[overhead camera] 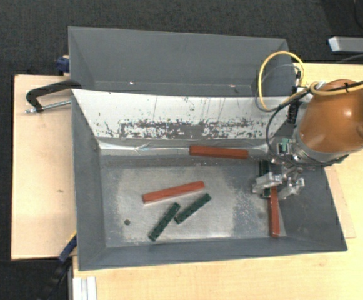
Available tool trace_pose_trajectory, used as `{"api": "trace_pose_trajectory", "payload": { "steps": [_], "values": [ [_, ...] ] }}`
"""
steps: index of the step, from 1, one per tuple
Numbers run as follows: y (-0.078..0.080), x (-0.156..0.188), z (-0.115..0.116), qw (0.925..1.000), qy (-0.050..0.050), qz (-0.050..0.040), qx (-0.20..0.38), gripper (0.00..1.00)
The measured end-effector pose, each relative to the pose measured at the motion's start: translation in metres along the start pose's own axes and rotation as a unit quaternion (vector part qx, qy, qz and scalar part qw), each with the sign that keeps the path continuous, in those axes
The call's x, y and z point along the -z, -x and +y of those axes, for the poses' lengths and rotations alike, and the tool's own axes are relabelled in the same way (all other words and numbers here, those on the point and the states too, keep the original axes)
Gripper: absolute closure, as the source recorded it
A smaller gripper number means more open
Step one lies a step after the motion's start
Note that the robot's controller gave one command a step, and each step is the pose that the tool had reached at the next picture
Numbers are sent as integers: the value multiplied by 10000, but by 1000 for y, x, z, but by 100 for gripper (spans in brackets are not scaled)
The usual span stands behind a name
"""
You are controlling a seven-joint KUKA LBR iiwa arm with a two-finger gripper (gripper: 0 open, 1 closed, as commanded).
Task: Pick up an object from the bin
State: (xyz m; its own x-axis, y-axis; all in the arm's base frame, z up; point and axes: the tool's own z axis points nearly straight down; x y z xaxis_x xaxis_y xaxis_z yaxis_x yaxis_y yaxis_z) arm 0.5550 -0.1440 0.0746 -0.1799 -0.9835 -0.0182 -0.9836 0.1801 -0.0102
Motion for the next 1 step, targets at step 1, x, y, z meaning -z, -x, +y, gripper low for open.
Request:
{"api": "trace_pose_trajectory", "payload": {
  "steps": [1],
  "values": [
    [7,69,-7,10000,46,72,42,0]
  ]
}}
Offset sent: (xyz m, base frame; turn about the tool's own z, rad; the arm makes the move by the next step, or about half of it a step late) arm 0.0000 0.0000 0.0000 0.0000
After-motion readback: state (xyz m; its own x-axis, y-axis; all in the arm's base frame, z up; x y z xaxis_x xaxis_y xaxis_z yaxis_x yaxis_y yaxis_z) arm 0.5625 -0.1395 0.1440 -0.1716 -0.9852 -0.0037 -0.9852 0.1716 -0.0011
